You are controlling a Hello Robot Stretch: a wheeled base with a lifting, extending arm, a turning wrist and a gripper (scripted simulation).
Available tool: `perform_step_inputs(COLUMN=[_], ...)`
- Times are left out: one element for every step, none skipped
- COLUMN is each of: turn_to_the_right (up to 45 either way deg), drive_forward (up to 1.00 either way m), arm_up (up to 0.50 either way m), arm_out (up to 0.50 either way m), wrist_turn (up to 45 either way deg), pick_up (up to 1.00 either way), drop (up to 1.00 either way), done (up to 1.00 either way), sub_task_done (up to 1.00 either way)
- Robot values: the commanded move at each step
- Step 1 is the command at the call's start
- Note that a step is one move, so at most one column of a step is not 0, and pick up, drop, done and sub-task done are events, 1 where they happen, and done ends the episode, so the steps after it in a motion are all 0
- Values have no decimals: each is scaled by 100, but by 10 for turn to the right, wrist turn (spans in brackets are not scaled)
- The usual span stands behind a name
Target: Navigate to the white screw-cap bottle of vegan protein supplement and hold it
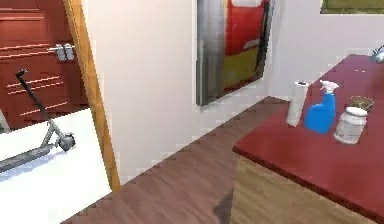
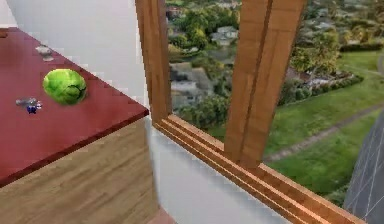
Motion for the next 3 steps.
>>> perform_step_inputs(turn_to_the_right=[450,180,0], drive_forward=[0,0,45], arm_up=[0,0,0], arm_out=[0,0,0], wrist_turn=[0,0,0], pick_up=[0,0,0], drop=[0,0,0], done=[0,0,0], sub_task_done=[0,0,0])
